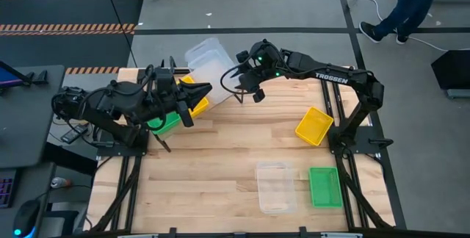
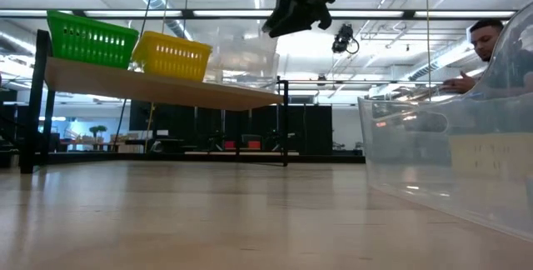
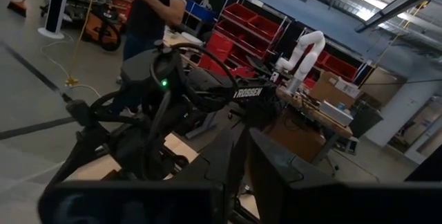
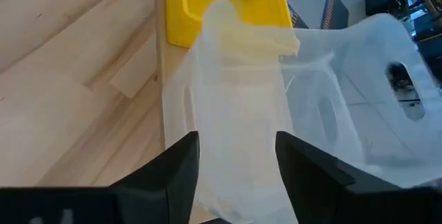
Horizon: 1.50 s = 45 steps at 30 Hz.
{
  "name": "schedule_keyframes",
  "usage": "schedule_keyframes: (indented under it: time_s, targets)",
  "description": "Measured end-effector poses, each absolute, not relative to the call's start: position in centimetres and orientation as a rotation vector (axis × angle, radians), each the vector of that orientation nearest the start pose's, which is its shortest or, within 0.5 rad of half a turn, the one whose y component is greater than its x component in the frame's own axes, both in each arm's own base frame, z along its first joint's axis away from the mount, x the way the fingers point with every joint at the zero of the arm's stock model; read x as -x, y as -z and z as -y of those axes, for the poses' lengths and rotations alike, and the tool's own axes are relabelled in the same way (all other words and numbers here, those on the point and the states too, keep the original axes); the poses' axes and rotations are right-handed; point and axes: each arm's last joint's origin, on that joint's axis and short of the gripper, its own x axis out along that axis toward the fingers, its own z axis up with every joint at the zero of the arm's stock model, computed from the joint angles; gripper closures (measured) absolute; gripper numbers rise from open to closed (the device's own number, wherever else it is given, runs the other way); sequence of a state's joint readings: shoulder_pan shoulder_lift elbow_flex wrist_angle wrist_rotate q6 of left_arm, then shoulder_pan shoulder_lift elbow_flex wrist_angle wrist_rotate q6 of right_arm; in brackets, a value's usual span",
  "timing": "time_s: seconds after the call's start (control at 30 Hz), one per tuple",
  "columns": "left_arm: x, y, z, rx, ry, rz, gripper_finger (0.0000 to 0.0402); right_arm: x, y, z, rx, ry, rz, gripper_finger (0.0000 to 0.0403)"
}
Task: Stack baskets on shelf by color
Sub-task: Stack the top transparent bin on top of the other transparent bin on the shelf
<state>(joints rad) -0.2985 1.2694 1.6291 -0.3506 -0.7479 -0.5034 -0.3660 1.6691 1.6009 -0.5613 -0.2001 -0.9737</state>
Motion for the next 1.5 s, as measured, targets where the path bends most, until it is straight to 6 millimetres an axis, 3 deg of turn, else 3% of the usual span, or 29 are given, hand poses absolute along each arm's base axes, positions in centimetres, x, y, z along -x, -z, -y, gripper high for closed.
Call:
schedule_keyframes:
  time_s: [0.23,0.57,0.67,0.87,1.17,1.33,1.5]
  targets:
    - [-23.4,-49.6,5.1,0.485,-0.444,0.096,0.0354,-34.8,-35.7,13.0,0.788,-0.047,-0.654,0.0205]
    - [-23.4,-49.6,5.1,0.450,-0.470,0.095,0.0353,-32.5,-39.0,11.9,0.692,0.135,-0.605,0.0209]
    - [-23.3,-49.6,4.9,0.371,-0.516,0.084,0.0351,-31.3,-40.4,11.0,0.571,0.215,-0.568,0.0210]
    - [-23.1,-49.7,3.0,0.243,-0.638,0.064,0.0338,-28.2,-42.0,9.2,0.164,0.308,-0.542,0.0210]
    - [-23.2,-48.6,-0.7,0.161,-0.710,-0.065,0.0304,-26.9,-39.7,8.1,-0.322,0.344,-0.766,0.0210]
    - [-21.9,-49.3,-2.5,0.094,-0.724,-0.207,0.0271,-26.9,-38.3,7.0,-0.437,0.307,-0.905,0.0210]
    - [-20.5,-50.1,-4.9,0.073,-0.800,-0.416,0.0232,-27.3,-38.1,5.8,-0.467,0.294,-0.923,0.0210]
